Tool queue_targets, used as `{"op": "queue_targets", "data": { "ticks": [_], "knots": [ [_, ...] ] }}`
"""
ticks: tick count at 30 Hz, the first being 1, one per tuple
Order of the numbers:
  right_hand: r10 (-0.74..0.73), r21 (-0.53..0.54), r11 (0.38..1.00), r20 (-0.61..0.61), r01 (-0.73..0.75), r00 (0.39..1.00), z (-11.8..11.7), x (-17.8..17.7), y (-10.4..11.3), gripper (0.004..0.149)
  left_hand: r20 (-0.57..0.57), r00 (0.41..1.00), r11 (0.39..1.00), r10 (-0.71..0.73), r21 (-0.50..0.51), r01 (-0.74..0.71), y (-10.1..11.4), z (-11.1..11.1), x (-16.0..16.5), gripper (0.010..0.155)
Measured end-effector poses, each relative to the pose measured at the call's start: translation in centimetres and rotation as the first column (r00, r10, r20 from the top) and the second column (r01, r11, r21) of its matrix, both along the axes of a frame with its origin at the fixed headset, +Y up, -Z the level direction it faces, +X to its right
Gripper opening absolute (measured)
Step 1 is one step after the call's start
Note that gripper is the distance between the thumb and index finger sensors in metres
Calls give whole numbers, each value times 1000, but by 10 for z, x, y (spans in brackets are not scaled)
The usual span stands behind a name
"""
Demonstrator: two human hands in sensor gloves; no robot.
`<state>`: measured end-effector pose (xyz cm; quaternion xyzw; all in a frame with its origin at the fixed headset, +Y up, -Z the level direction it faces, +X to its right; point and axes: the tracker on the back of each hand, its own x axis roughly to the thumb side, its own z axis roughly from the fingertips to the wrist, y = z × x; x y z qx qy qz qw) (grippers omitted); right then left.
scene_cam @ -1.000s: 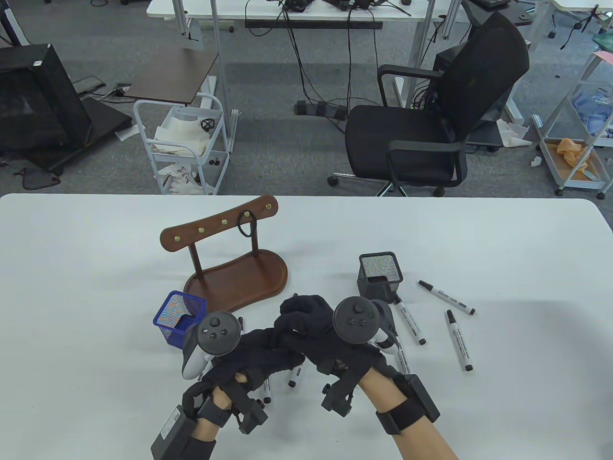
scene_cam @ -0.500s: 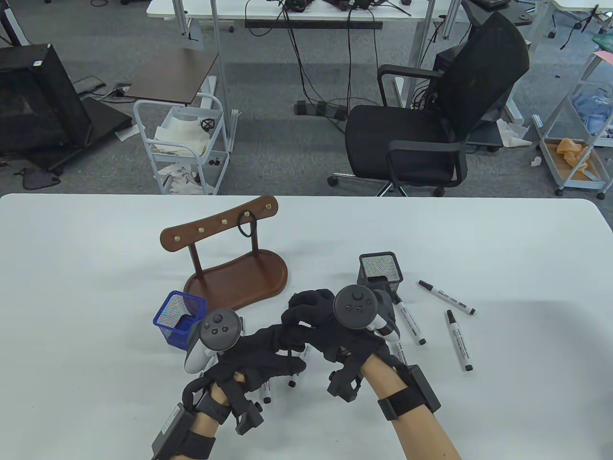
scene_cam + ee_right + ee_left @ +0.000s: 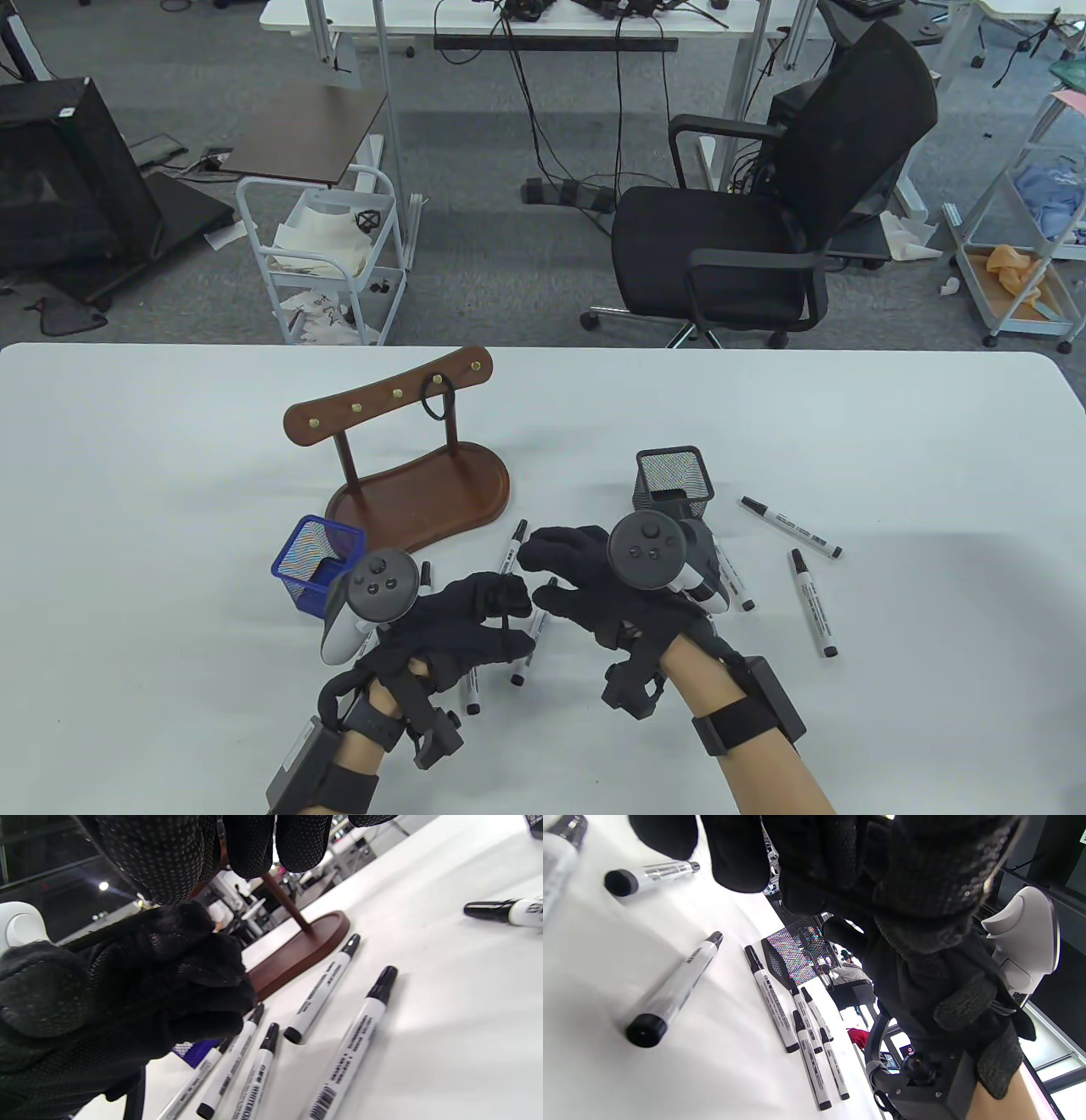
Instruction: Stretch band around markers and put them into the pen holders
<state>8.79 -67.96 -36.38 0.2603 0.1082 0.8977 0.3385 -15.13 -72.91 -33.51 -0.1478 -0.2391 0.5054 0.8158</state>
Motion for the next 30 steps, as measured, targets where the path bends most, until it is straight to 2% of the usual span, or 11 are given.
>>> {"op": "queue_targets", "data": {
  "ticks": [7,18,25,30],
  "knots": [
    [42,21,999,42,-43,998,7,27,3,69,-1,1000,1000,-7,7,7,0,0,0,75],
    [186,55,978,193,-199,964,17,89,8,73,-2,1000,1000,-10,3,10,1,1,-2,73],
    [271,14,957,313,-289,910,12,142,12,74,-7,1000,1000,-11,5,11,1,1,-3,73],
    [354,-37,926,436,-377,827,-1,176,14,73,-8,1000,1000,-1,-4,1,1,1,-3,72]
  ]
}}
